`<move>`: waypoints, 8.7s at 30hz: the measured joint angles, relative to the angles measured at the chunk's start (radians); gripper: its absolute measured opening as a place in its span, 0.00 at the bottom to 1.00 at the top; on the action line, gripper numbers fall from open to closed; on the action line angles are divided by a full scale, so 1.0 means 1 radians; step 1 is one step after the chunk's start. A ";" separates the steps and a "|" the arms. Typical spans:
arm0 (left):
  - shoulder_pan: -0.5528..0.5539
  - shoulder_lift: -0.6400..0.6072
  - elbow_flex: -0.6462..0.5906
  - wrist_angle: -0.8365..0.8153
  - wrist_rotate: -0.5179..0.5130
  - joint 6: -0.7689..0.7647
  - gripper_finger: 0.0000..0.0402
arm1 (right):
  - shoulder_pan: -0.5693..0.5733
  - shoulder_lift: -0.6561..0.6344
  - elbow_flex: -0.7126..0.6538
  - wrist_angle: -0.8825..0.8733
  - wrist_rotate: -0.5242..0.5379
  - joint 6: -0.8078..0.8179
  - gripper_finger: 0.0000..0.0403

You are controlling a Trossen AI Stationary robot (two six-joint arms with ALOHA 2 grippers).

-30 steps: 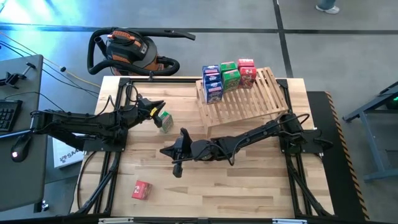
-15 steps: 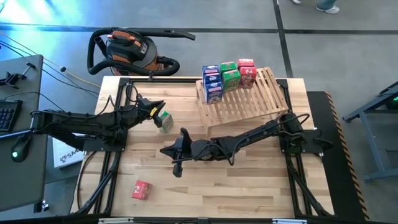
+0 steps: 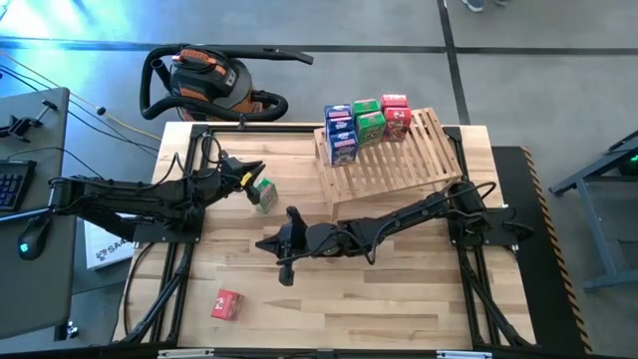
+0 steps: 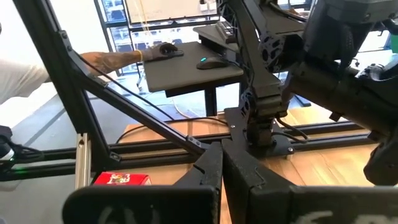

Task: Stack cereal on shelf
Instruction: Put the green cereal box on the shelf aligned with the other green cereal boxes

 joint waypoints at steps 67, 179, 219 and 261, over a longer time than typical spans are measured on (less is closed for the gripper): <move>0.019 0.000 0.000 0.021 0.021 0.000 0.12 | -0.051 -0.001 0.171 -0.461 -0.561 -0.271 0.61; -0.213 0.243 0.375 -0.601 0.347 -0.212 0.31 | 0.112 -0.666 -0.713 -0.276 -0.014 -0.006 0.17; -0.439 0.601 0.795 -0.507 0.335 0.034 0.31 | -0.060 -0.581 -0.655 -0.081 -0.223 -0.022 0.61; -0.504 0.306 0.344 -0.028 0.289 -0.086 0.54 | -0.275 -1.168 -0.692 -0.608 -0.091 -0.378 0.40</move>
